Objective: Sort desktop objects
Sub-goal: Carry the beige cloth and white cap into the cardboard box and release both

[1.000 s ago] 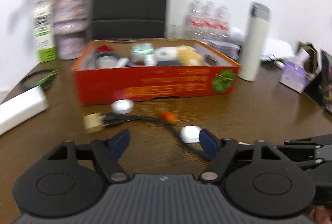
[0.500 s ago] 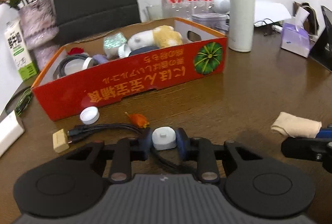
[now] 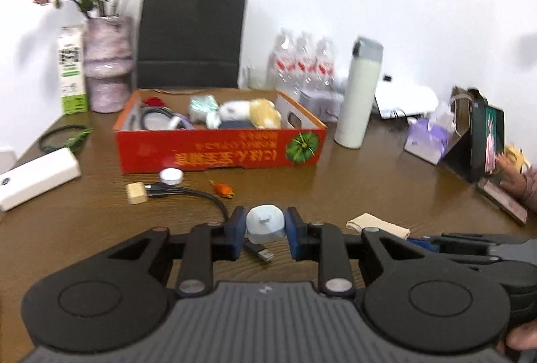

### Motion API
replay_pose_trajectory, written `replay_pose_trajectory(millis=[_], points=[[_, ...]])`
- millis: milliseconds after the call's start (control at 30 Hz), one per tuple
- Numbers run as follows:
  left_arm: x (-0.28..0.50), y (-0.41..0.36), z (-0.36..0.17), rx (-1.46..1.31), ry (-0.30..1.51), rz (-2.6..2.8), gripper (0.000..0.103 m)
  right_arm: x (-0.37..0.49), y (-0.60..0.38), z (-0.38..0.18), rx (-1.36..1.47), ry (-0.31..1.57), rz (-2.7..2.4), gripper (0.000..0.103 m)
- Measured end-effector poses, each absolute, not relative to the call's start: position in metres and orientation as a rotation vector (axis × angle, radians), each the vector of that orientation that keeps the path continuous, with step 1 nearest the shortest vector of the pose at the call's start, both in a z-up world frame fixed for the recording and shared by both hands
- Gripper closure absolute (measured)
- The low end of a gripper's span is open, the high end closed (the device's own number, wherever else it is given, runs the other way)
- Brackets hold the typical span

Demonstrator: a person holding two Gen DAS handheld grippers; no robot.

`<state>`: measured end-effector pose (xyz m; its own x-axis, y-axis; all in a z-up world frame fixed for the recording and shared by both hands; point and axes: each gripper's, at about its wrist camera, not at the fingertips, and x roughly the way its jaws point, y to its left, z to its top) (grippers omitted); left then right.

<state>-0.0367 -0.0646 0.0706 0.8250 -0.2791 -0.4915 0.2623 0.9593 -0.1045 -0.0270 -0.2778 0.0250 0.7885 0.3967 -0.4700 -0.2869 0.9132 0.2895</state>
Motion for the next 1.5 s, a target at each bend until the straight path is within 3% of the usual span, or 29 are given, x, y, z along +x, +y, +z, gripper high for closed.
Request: replay_pose_trajectory(millis=[233, 467, 700, 867, 900, 933, 1000, 1133, 1333, 1400, 1500], points=[[-0.027, -0.031, 0.092, -0.012, 0.492, -0.231, 0.077, -0.027, -0.259, 0.05, 0.183, 0.51, 0.397, 0.087], [0.11, -0.006, 0.131, 0.095, 0.564, -0.237, 0.077, 0.075, -0.236, 0.107, 0.223, 0.513, 0.465, 0.086], [0.228, 0.013, 0.096, 0.119, 0.742, -0.166, 0.077, 0.219, -0.194, 0.092, 0.219, 0.678, 0.405, 0.086], [0.263, 0.013, 0.074, 0.136, 0.825, -0.175, 0.075, 0.293, -0.167, 0.062, 0.16, 0.783, 0.345, 0.077], [0.267, 0.013, 0.073, 0.143, 0.83, -0.173, 0.074, 0.303, -0.164, 0.058, 0.155, 0.789, 0.335, 0.071], [0.268, 0.014, 0.074, 0.147, 0.829, -0.171, 0.068, 0.311, -0.162, 0.056, 0.152, 0.8, 0.331, 0.056], [0.271, 0.015, 0.081, 0.145, 0.821, -0.176, 0.057, 0.323, -0.16, 0.058, 0.176, 0.827, 0.343, 0.041], [0.266, 0.022, 0.103, 0.144, 0.801, -0.166, 0.055, 0.316, -0.17, 0.082, 0.221, 0.78, 0.375, 0.038], [0.234, 0.041, 0.137, 0.081, 0.793, -0.138, 0.041, 0.279, -0.184, 0.116, 0.173, 0.735, 0.36, 0.038], [0.213, 0.046, 0.143, 0.072, 0.784, -0.129, 0.035, 0.257, -0.186, 0.123, 0.143, 0.719, 0.37, 0.037], [0.162, 0.046, 0.139, 0.052, 0.728, -0.06, 0.017, 0.216, -0.186, 0.119, 0.093, 0.688, 0.376, 0.03]])
